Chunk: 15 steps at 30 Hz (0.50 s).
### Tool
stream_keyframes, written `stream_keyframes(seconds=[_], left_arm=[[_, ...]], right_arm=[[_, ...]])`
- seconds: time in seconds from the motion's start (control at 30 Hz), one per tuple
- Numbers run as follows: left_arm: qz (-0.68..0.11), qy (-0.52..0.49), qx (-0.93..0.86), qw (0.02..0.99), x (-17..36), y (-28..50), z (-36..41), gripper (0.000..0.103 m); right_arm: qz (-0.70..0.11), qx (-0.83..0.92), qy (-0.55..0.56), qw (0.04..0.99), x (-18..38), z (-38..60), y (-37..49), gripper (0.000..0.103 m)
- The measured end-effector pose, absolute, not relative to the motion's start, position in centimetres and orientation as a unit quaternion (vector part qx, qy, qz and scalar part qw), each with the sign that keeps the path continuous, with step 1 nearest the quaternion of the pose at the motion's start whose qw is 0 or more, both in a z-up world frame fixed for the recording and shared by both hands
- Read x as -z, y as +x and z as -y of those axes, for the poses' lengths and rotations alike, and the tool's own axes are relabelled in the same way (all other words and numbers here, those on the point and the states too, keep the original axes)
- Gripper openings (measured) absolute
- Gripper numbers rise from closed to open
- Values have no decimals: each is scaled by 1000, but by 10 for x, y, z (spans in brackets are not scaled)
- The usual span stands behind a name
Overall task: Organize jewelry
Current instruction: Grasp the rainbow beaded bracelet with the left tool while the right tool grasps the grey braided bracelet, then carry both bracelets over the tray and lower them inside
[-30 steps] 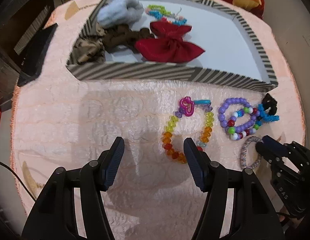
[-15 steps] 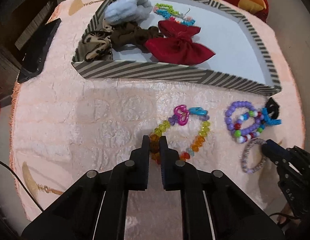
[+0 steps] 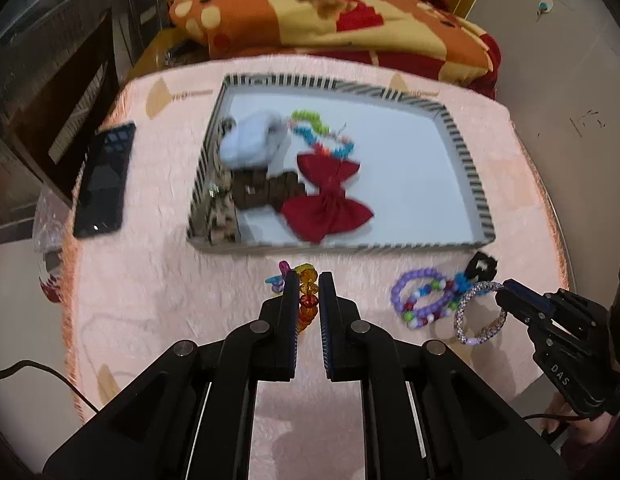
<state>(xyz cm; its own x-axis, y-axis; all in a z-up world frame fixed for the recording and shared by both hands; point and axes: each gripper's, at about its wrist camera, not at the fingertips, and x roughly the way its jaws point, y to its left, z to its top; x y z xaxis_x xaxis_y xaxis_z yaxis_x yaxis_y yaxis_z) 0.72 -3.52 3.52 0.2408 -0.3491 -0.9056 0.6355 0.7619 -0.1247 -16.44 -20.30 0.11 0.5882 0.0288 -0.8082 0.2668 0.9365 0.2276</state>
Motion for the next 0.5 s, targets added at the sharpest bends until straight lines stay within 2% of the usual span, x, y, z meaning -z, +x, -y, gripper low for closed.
stream_keyframes(seconds=[0.5], left_arm=[[-476, 151, 313, 808, -79, 38, 80, 8]], right_arm=[[-428, 72, 154, 888, -29, 231, -123, 8]])
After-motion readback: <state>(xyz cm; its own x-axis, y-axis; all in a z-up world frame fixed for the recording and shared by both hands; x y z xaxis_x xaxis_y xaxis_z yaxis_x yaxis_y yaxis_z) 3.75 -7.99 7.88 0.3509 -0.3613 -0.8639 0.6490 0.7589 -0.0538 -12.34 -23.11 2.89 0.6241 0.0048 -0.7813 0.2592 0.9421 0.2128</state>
